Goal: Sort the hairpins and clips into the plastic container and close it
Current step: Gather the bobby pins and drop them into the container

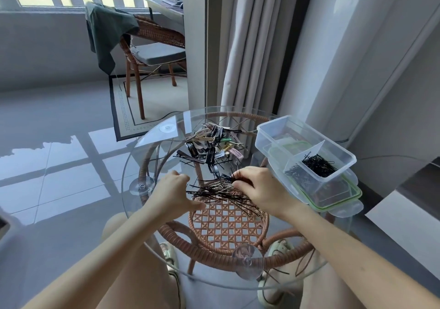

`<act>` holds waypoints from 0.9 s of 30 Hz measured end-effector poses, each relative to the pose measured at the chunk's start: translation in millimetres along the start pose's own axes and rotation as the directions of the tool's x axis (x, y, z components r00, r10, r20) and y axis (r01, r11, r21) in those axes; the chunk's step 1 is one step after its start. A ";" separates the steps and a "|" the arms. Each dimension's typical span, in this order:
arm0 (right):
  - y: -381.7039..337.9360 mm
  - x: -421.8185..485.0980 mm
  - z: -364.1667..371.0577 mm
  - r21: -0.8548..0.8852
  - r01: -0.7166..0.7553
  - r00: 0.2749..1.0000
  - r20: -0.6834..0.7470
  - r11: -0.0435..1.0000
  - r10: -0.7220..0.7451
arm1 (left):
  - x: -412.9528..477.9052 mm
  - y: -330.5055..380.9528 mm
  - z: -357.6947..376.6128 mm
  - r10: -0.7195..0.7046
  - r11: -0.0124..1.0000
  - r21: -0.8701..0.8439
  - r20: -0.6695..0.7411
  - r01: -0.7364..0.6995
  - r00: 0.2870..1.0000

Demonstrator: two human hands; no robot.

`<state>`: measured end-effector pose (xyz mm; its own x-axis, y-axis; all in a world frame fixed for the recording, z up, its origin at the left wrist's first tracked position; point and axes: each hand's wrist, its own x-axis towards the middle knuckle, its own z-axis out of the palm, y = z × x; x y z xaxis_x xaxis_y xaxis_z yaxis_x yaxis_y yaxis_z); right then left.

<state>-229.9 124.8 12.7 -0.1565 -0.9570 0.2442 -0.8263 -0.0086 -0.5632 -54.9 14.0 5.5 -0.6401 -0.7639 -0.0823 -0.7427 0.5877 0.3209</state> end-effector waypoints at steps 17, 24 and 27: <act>16.6 -22.9 -171.8 0.146 -0.336 0.941 0.086 0.931 0.326 | 35.3 59.4 1.0 0.441 0.855 0.216 0.175 -0.471 0.880; 47.2 5.5 -186.1 -0.452 -0.276 0.816 0.355 0.848 0.455 | 39.0 68.4 4.1 0.466 0.831 0.214 0.240 -0.514 0.852; 51.0 18.3 -170.2 -0.514 -0.216 0.785 0.414 0.830 0.460 | 37.3 70.7 5.9 0.442 0.832 0.242 0.256 -0.500 0.860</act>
<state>-367.0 156.2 122.8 -0.2792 -0.8757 -0.3940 -0.9303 0.3483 -0.1148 -132.4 28.6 19.6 -0.9291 -0.3284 -0.1702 -0.3452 0.9351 0.0799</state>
